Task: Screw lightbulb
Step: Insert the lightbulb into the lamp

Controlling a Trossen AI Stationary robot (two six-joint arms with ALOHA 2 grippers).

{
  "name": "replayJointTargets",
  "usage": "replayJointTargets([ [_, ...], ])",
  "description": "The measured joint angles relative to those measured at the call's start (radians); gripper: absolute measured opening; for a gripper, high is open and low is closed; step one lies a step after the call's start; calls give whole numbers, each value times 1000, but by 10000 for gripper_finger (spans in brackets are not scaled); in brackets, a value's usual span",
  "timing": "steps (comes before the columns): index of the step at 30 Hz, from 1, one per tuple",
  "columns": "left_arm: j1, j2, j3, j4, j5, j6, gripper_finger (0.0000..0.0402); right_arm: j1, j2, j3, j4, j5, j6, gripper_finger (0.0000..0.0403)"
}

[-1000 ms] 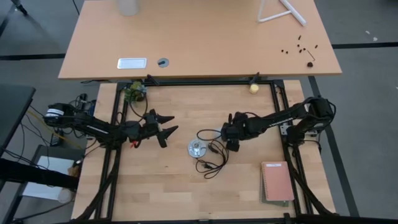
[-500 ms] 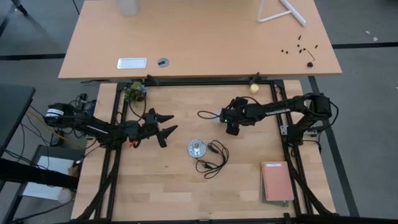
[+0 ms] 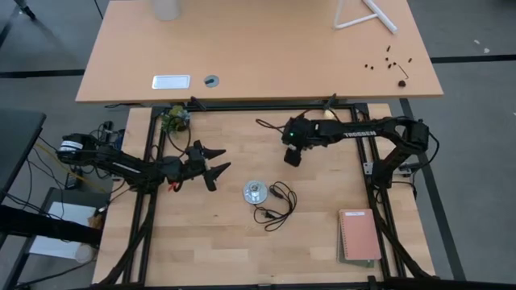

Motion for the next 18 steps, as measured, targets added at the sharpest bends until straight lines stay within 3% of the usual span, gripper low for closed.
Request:
replayJointTargets([
  [7, 0, 0, 0, -5, 0, 0, 268, -43, 71, -5, 12, -8, 30, 307],
  [18, 0, 0, 0, -18, -1, 0, 268, 24, 67, 30, -32, 8, -25, 307],
])
